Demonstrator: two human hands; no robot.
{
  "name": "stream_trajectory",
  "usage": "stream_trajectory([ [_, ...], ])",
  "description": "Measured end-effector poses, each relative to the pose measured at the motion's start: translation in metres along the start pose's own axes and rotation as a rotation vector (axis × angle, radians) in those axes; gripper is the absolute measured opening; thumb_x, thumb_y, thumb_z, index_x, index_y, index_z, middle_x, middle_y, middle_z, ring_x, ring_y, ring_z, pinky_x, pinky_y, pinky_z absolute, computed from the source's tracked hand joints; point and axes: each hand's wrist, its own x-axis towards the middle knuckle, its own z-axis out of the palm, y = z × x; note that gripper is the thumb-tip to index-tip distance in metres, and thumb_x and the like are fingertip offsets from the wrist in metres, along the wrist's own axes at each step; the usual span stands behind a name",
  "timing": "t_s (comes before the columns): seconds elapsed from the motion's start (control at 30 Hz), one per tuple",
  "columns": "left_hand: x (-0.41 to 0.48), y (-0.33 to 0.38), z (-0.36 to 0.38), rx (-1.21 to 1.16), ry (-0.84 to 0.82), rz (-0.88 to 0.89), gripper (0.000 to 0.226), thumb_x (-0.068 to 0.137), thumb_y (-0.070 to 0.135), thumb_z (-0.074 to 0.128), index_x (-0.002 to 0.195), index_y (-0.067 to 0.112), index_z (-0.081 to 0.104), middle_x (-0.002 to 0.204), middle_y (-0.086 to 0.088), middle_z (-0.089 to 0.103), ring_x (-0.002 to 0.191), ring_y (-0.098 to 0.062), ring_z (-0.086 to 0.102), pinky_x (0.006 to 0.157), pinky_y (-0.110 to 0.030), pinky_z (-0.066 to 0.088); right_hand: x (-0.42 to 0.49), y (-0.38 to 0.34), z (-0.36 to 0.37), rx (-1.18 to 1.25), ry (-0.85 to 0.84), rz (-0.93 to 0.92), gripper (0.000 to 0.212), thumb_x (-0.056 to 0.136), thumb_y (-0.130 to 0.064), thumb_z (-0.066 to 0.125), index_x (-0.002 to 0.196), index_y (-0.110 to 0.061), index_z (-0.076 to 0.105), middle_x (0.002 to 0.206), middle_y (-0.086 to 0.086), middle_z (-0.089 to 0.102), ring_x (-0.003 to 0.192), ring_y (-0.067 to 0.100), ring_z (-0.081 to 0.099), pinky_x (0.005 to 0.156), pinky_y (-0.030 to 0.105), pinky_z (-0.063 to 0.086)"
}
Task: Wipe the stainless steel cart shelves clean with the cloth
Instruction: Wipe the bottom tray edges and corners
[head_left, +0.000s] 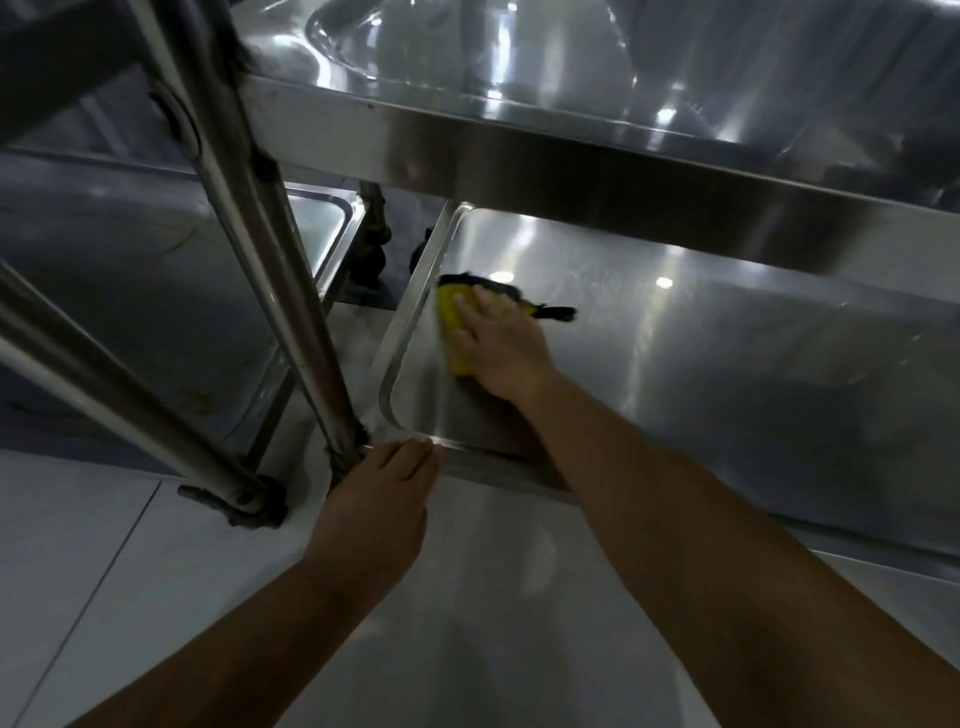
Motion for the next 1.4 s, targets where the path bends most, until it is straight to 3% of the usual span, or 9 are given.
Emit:
stream_trajectory([
  [0.13, -0.001, -0.003, 0.003, -0.028, 0.013, -0.027, 0.052, 0.055, 0.006, 0.084, 0.105, 0.008, 0.071, 0.103, -0.007, 0.07, 0.09, -0.026, 0.068, 0.067, -0.039, 0.059, -0.007, 0.088, -0.016, -0.078, 0.068, 0.127, 0.057, 0.098, -0.038, 0.019, 0.147, -0.014, 0.035, 0.156, 0.012, 0.025, 0.142, 0.034, 0.024, 0.115, 0.044, 0.018],
  [0.3, -0.002, -0.003, 0.007, -0.071, 0.046, -0.042, 0.051, 0.054, 0.008, 0.085, 0.103, 0.009, 0.073, 0.101, -0.005, 0.07, 0.091, -0.025, 0.068, 0.068, -0.038, 0.059, -0.03, 0.146, -0.021, -0.049, 0.074, 0.371, 0.054, 0.098, -0.042, 0.026, 0.15, -0.026, 0.027, 0.159, 0.006, 0.018, 0.141, 0.032, 0.024, 0.114, 0.043, 0.021],
  [0.43, -0.001, -0.003, 0.012, -0.091, 0.111, -0.038, 0.045, 0.056, 0.012, 0.081, 0.1, 0.009, 0.074, 0.099, -0.004, 0.071, 0.089, -0.023, 0.068, 0.071, -0.034, 0.057, -0.047, 0.103, -0.008, -0.08, 0.054, 0.16, 0.059, 0.093, -0.054, 0.028, 0.146, -0.031, 0.035, 0.158, 0.001, 0.022, 0.143, 0.028, 0.025, 0.112, 0.04, 0.023],
  [0.63, -0.002, -0.008, 0.02, -0.122, 0.136, -0.024, 0.041, 0.078, 0.021, 0.041, 0.101, 0.017, 0.074, 0.1, 0.004, 0.07, 0.09, -0.015, 0.065, 0.074, -0.023, 0.051, -0.031, -0.011, 0.012, 0.084, -0.071, -0.439, 0.066, 0.084, -0.057, 0.024, 0.144, -0.031, 0.037, 0.157, -0.001, 0.024, 0.144, 0.025, 0.02, 0.112, 0.027, 0.01],
  [0.77, -0.002, -0.01, 0.024, -0.166, 0.131, -0.01, 0.035, 0.074, 0.017, 0.055, 0.104, 0.015, 0.073, 0.103, 0.003, 0.069, 0.095, -0.016, 0.064, 0.077, -0.026, 0.053, 0.02, -0.047, 0.023, 0.011, -0.167, -0.479, 0.056, 0.092, -0.059, 0.03, 0.145, -0.042, 0.03, 0.159, -0.011, 0.014, 0.147, 0.019, 0.005, 0.116, 0.042, 0.012],
  [0.9, 0.0, -0.012, 0.021, -0.209, 0.09, -0.02, 0.041, 0.075, 0.021, 0.048, 0.108, 0.017, 0.072, 0.107, 0.004, 0.07, 0.098, -0.014, 0.065, 0.085, -0.023, 0.048, 0.075, -0.039, 0.003, -0.122, -0.101, -0.404, 0.047, 0.1, -0.046, 0.031, 0.145, -0.033, 0.037, 0.157, -0.008, 0.021, 0.146, 0.017, 0.01, 0.108, 0.022, 0.004],
  [1.0, -0.001, -0.015, 0.021, -0.224, 0.082, -0.012, 0.043, 0.079, 0.021, 0.043, 0.112, 0.015, 0.07, 0.111, 0.003, 0.068, 0.104, -0.015, 0.063, 0.092, -0.022, 0.042, 0.119, -0.017, -0.005, -0.107, -0.065, -0.3, 0.053, 0.099, -0.043, 0.028, 0.146, -0.021, 0.038, 0.158, 0.004, 0.021, 0.146, 0.028, 0.013, 0.117, 0.038, 0.009],
  [1.13, -0.003, -0.016, 0.022, -0.185, 0.05, 0.003, 0.044, 0.08, 0.025, 0.044, 0.115, 0.015, 0.068, 0.114, 0.002, 0.067, 0.107, -0.016, 0.06, 0.096, -0.023, 0.037, 0.143, -0.011, 0.003, -0.052, -0.158, 0.029, 0.056, 0.1, -0.048, 0.023, 0.152, -0.036, 0.007, 0.161, 0.001, -0.003, 0.147, 0.029, 0.002, 0.118, 0.048, 0.009],
  [1.4, -0.004, -0.015, 0.025, -0.141, 0.04, -0.031, 0.045, 0.08, 0.025, 0.041, 0.114, 0.015, 0.069, 0.113, 0.0, 0.068, 0.105, -0.018, 0.063, 0.094, -0.026, 0.039, 0.053, -0.033, 0.025, -0.125, -0.158, -0.389, 0.071, 0.082, -0.068, 0.003, 0.149, -0.045, 0.013, 0.161, -0.006, 0.003, 0.148, 0.025, 0.005, 0.116, 0.048, 0.015],
])
